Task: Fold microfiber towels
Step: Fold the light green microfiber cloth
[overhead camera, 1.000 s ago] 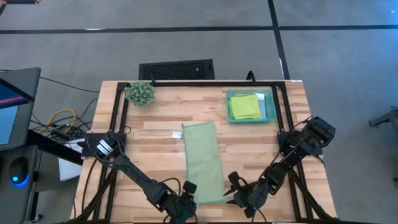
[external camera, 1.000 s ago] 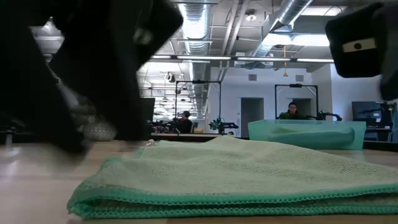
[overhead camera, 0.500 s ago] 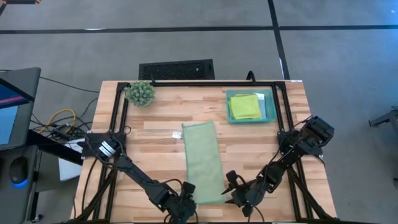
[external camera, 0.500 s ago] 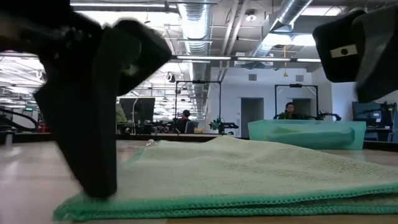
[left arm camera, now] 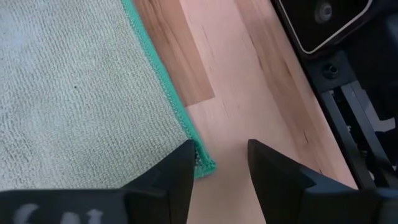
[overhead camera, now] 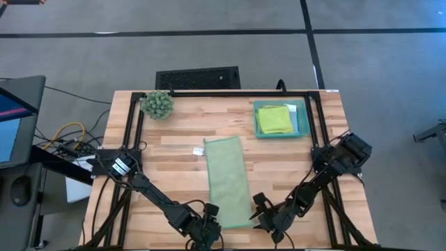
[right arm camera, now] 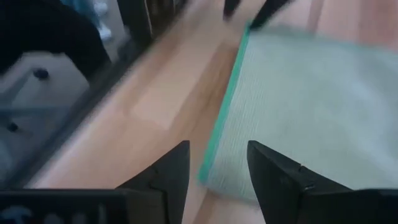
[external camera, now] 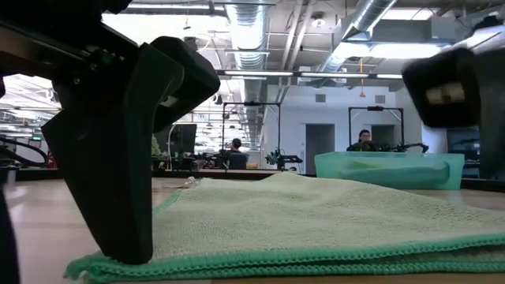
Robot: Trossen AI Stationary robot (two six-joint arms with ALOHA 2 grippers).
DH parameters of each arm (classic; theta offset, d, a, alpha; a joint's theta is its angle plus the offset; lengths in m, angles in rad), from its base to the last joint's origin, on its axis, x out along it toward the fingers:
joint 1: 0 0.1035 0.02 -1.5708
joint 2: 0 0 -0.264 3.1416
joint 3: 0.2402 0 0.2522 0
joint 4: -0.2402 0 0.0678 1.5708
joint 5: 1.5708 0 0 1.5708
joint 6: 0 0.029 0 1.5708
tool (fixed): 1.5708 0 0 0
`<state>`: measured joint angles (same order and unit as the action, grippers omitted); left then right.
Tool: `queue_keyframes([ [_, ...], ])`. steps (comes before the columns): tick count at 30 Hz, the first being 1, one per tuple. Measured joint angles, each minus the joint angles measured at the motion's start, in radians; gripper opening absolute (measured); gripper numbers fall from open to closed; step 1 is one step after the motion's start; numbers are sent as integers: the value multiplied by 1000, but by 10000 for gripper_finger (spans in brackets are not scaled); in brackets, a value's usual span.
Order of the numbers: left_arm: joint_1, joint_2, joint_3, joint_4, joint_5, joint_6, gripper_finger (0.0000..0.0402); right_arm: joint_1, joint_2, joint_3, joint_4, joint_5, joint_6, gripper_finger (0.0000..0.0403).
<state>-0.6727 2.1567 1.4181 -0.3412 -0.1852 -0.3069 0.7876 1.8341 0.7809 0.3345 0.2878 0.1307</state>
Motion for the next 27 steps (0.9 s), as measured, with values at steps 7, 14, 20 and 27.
queue_keyframes([
  [7,2,0,-1,-6,-4,-12,134,6,115,43,24,24,18,182],
  [14,2,0,-11,-43,-38,-27,100,5,126,51,-39,19,166,170],
  [20,5,-9,-69,16,-78,-45,10,4,128,48,-35,41,183,102],
  [27,4,-19,-93,57,-126,-58,2,-7,111,44,-39,38,184,12],
])
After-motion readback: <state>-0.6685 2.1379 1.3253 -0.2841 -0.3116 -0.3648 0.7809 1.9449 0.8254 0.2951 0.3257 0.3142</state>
